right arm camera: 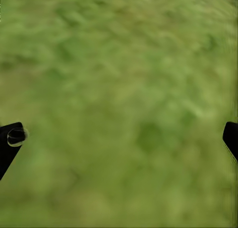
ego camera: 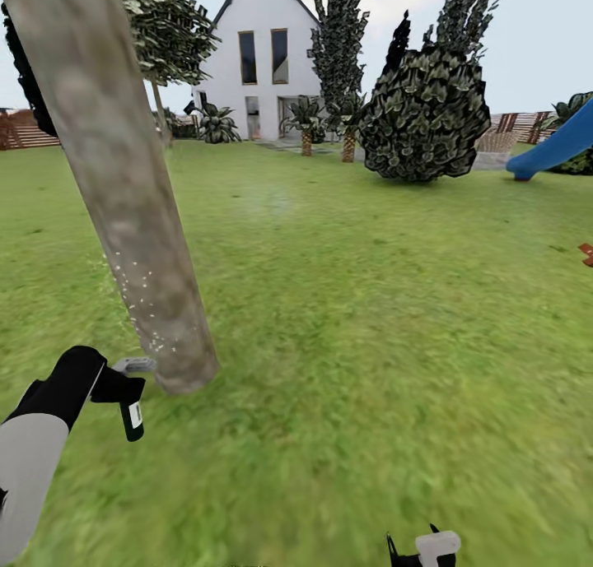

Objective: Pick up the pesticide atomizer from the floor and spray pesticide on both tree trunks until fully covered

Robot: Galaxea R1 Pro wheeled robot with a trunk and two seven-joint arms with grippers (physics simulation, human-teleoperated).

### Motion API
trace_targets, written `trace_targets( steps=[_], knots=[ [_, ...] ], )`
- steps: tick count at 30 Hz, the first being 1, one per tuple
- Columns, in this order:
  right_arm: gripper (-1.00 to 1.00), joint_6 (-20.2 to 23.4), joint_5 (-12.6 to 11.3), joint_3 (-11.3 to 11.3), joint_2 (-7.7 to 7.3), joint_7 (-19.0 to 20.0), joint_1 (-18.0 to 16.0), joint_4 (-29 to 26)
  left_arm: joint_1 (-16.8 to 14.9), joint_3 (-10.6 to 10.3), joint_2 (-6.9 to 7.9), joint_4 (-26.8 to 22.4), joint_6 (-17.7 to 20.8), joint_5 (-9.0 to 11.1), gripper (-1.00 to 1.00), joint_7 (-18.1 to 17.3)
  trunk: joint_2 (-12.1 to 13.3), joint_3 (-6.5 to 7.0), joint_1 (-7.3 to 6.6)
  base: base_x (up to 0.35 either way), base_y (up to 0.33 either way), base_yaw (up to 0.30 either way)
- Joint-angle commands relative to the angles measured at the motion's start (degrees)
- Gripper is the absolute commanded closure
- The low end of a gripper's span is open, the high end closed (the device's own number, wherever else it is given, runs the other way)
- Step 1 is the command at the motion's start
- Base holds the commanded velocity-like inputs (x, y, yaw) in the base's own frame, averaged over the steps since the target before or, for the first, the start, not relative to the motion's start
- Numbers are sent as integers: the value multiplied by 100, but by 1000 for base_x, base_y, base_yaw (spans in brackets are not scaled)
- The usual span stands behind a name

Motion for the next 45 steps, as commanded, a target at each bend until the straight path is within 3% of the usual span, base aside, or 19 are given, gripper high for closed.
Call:
trace_targets(
  steps=[1, 9, 19, 24, 34, 45],
  knots=[
    [-100, 0, 0, 0, 0, 3, 0, 0, 0, 2, 0, 0, 0, 2, 100, 0, 0, 0, 0, 0, -272, 266],
    [-100, 0, -7, 0, 4, 15, 0, -4, 0, -12, 13, 12, 8, -14, 100, -9, 0, 0, 0, 0, -272, 254],
    [-100, 0, -31, -8, 0, -1, 0, -8, 0, -23, 8, -105, 13, 5, 100, -9, 0, 0, 0, 0, -274, 11],
    [-100, 0, -35, -9, 0, -1, 0, -9, 0, -13, 0, -391, 50, 7, 100, -9, 0, 0, 0, 0, -276, 34],
    [-100, 0, -18, -7, 0, -1, 0, -9, 0, -12, -3, -404, 35, 3, 100, -2, 0, 0, 0, 10, -276, 254],
    [-100, 0, -18, -2, 0, 8, 0, 0, 0, -12, -1, -396, 35, -6, 100, 0, 0, 0, 0, 80, -276, 16]
  ],
)
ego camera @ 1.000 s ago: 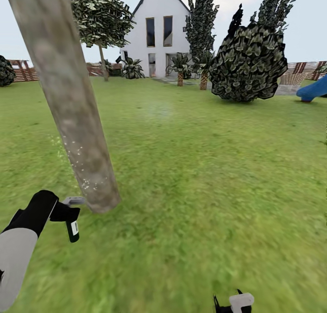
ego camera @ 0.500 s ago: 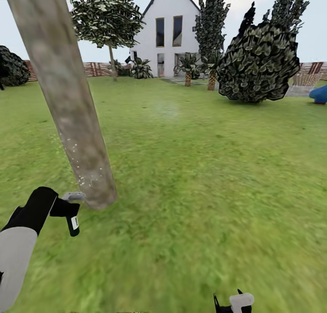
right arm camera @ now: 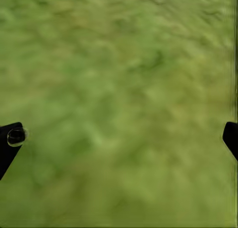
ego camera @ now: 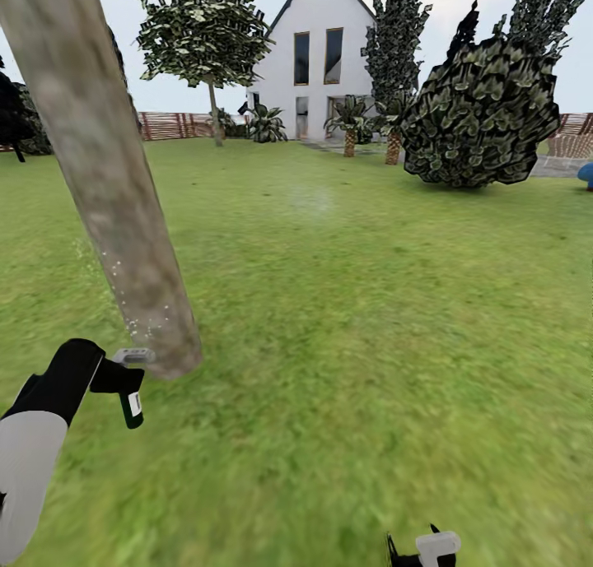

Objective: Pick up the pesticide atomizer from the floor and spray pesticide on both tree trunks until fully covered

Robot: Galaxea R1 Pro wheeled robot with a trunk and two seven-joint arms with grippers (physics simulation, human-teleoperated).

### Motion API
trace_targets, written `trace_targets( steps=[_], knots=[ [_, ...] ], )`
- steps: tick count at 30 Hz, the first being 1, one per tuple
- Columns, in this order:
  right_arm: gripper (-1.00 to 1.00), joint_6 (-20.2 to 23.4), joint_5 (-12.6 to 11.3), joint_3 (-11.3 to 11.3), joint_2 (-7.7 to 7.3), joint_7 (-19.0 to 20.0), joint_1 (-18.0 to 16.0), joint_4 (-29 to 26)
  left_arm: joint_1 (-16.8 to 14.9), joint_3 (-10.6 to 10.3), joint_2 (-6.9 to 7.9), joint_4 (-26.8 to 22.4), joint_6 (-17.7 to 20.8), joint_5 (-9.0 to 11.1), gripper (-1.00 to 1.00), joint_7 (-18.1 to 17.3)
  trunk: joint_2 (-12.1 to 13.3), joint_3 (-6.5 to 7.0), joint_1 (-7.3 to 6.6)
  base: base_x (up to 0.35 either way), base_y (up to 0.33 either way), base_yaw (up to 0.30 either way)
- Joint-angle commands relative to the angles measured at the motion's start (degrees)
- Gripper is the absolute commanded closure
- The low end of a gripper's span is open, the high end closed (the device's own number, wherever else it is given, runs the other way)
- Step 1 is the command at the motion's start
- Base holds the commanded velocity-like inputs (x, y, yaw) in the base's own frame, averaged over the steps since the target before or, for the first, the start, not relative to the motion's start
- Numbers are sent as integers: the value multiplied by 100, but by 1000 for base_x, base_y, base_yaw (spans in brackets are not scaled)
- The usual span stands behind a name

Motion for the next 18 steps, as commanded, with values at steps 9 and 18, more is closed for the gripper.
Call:
trace_targets(
  steps=[9, 18],
  knots=[
    [-100, 0, 8, 2, 0, 0, 0, 0, 0, 0, 0, 0, 0, 6, 100, 0, 0, 0, 0, 86, -276, 72],
    [-100, 0, 9, 2, 0, 7, 0, 0, 0, 0, 1, 0, 0, 3, 100, 0, 0, 0, 0, 90, -276, 275]
  ],
)
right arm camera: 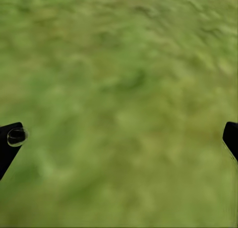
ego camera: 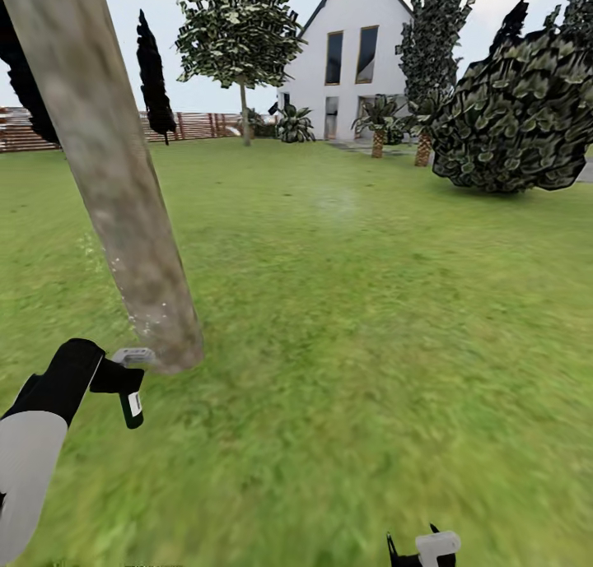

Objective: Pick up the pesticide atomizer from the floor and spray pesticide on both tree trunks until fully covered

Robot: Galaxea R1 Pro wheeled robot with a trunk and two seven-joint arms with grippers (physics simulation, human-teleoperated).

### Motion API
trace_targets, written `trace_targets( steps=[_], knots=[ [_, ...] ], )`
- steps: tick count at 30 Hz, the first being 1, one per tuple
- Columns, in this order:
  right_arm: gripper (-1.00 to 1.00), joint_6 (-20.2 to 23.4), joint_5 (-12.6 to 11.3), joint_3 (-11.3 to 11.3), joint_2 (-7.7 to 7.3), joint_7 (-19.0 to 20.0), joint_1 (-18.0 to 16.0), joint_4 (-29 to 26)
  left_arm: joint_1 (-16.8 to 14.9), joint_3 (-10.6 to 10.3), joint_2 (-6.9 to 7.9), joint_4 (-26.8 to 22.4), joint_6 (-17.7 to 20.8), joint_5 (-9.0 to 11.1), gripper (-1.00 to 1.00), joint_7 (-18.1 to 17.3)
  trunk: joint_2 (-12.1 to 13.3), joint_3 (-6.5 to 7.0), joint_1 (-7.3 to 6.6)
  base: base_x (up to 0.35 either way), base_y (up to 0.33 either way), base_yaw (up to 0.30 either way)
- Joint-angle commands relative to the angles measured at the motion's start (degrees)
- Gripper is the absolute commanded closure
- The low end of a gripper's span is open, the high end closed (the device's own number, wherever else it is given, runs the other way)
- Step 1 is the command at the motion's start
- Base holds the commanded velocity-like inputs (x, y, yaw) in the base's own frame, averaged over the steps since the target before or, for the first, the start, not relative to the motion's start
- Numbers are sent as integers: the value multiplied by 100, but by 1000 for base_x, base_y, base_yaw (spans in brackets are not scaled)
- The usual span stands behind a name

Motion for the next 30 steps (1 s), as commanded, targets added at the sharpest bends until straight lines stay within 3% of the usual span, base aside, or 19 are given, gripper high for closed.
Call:
trace_targets(
  steps=[1, 5, 15, 25, 30],
  knots=[
    [-100, 0, 0, 0, 0, 1, 0, 0, 0, 0, 0, 0, -1, 4, 100, 0, 0, 0, 0, 90, -276, 278],
    [-100, 0, 0, 0, 0, 1, 0, 0, 0, 0, 0, 0, -1, 6, 100, 0, 0, 0, 0, 91, -275, 250],
    [-100, 0, 0, 0, 0, -7, 0, 0, 0, 16, 0, -17, -1, -2, 100, -8, 0, 0, 0, 90, -275, 57],
    [-100, 0, 0, 0, 0, -7, 0, -2, -57, 0, -2, -361, 77, -6, 100, 0, 0, 0, 0, 129, -258, 264],
    [-100, 0, 8, -2, 0, -16, 0, -9, -30, -34, 0, -395, 79, -12, 100, 0, 0, 0, 0, 215, -193, 33]
  ],
)
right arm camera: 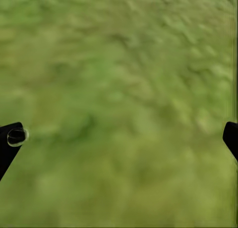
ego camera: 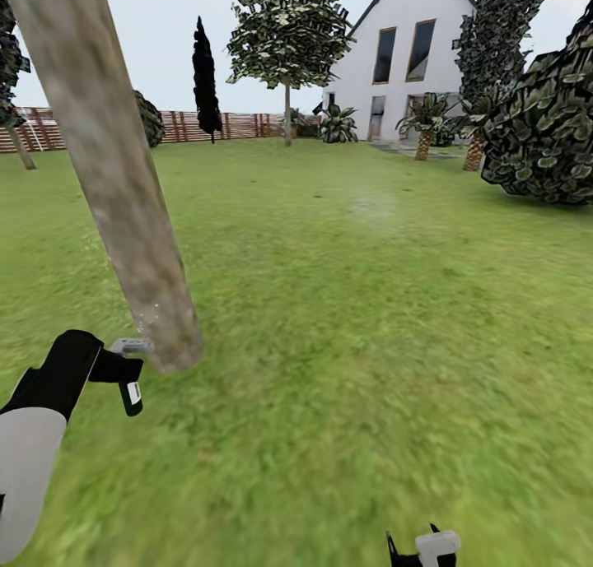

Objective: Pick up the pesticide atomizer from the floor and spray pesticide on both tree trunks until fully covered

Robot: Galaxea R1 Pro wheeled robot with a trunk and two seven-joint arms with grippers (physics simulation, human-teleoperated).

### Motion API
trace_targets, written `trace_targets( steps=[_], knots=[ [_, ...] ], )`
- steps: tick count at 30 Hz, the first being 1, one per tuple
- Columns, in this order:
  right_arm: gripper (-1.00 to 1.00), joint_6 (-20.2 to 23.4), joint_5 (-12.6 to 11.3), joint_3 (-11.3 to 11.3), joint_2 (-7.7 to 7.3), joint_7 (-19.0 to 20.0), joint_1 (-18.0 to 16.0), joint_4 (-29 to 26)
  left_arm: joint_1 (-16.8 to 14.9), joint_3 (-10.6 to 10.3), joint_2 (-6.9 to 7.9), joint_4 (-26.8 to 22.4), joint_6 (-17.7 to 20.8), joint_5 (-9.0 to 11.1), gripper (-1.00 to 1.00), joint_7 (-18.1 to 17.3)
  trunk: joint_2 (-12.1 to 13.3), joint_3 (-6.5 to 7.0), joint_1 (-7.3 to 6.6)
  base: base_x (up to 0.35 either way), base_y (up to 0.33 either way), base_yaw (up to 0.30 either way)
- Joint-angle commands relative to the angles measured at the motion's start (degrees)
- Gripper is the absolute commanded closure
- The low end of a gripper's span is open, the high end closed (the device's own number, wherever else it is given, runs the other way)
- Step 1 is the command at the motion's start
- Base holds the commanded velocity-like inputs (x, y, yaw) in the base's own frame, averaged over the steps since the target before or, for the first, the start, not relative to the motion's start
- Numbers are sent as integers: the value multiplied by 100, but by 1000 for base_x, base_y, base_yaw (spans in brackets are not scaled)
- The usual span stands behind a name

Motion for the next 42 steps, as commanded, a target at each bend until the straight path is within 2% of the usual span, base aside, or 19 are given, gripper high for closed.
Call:
trace_targets(
  steps=[1, 7, 13, 17, 21, 23, 26, 32, 38, 42],
  knots=[
    [-100, 0, -5, -4, 0, -5, 0, 0, 2, 0, 0, 0, -1, 2, 100, 0, 0, 0, 0, 181, -163, 1],
    [-100, 0, 0, 1, 0, 0, 0, 0, -20, 22, -11, -141, 15, 12, 100, 0, 0, 0, 0, 69, -62, 42],
    [-100, 0, 0, 0, 0, 0, 0, 0, -103, 17, -194, -637, 138, 6, 100, 0, 0, 0, 0, 1, -1, 135],
    [-100, 0, -2, 1, 0, 0, 0, 0, -191, 25, -247, -698, 155, 8, 100, 0, 0, 0, 0, 0, 0, 5],
    [-100, 0, 0, 2, 0, 0, 0, 0, -122, 41, -164, -683, 108, -6, 100, 3, 0, 0, 0, 0, 0, 0],
    [-100, 0, 1, 2, 0, 0, 0, 0, -107, 56, -142, -685, 82, -37, 100, 127, 0, 0, 0, 0, 0, 0],
    [-100, 0, -1, 2, 0, 0, 0, 0, -102, 45, -190, -687, 72, -15, 100, 292, 0, 0, 0, 3, 0, 0],
    [-100, 0, 1, 2, 0, 0, 0, 5, -102, 35, -226, -679, 86, 17, 100, 265, 0, 0, 0, 274, 0, 0],
    [-100, 0, 1, 2, 0, 0, 0, 4, -109, 41, -214, -679, 65, 18, 100, 256, 0, 0, 0, 37, 0, 0],
    [-100, 0, 1, 2, 0, 8, 0, 7, -104, 79, -56, -676, 45, -27, 100, 246, 0, 0, 0, 0, 0, 0]
  ],
)
